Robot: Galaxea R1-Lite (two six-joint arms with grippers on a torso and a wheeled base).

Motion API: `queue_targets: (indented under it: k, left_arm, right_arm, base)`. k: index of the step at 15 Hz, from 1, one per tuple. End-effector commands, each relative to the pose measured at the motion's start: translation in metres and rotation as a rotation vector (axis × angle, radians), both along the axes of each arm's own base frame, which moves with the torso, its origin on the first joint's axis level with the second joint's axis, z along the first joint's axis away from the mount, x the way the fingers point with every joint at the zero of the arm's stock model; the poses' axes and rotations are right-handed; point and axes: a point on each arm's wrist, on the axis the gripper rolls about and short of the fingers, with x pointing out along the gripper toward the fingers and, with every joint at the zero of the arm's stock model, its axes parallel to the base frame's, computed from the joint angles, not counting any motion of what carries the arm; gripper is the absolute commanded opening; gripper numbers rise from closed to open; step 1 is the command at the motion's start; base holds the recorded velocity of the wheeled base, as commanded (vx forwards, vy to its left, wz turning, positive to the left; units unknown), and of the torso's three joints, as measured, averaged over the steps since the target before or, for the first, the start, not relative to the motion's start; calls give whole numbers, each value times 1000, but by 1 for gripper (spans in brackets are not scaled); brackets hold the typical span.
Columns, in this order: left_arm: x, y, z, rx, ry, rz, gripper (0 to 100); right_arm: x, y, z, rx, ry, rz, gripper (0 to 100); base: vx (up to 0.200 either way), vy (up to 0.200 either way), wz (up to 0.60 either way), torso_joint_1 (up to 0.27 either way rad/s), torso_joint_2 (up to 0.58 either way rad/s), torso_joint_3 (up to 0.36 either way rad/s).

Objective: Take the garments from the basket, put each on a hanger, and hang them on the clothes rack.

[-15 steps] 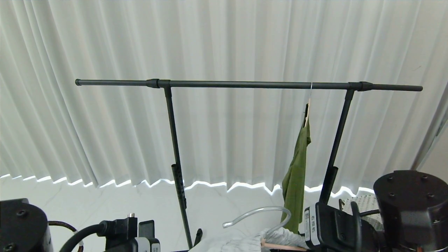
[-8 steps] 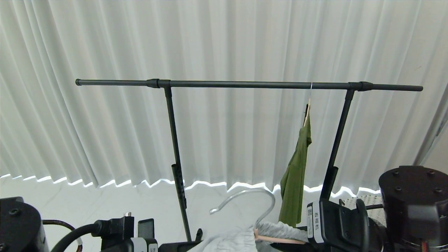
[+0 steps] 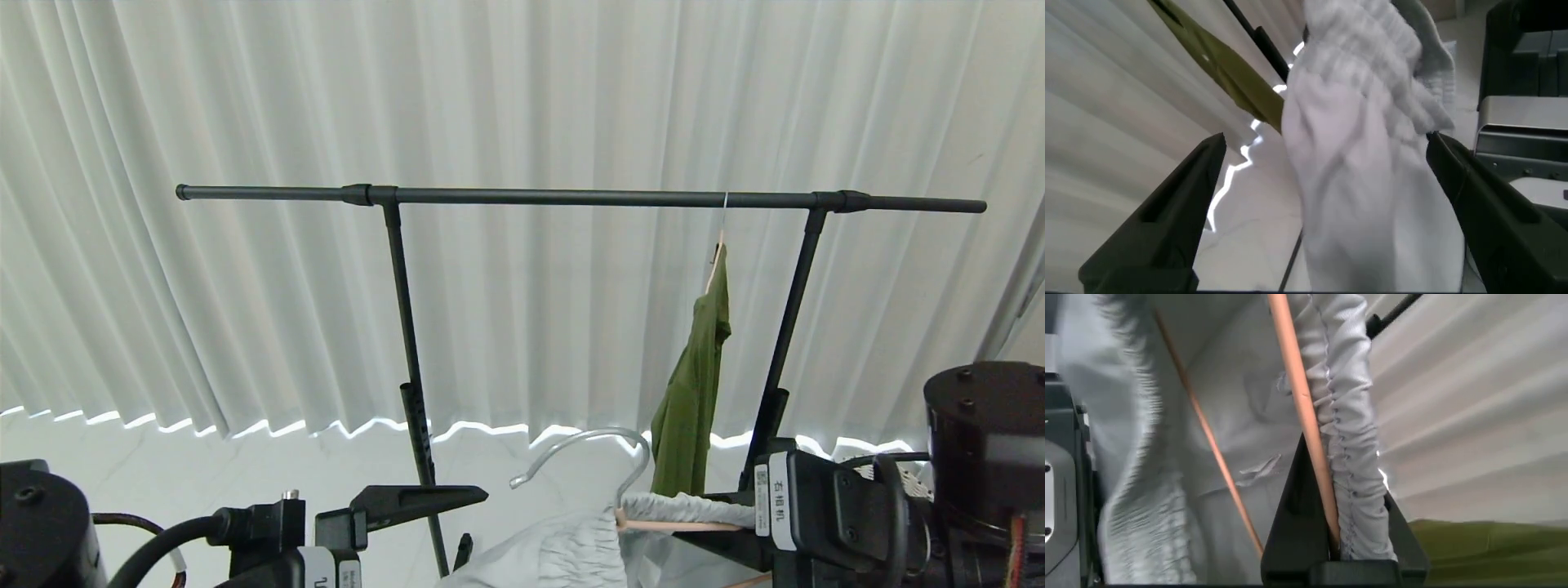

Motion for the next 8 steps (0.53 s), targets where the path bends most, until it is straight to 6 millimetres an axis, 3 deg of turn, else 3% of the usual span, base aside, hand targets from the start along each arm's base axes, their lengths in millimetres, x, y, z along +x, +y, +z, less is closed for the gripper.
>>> queue_targets:
  k: [1,5,8]
  left_arm:
    - [3,14,-4,2,0,67,100]
    - [-2,62,-28,39,2,313,100]
    - [-17,79,-53,88,34,356,100]
  right_arm:
    - [10,-20,5,17,-17,-93,0]
    - [2,-46,20,31,-31,-159,0]
    - [-7,-58,25,31,-31,-179,0]
  base:
    - [0,0,0,0,0,0]
    - [0,0,0,0,0,0]
    - [0,0,0,0,0,0]
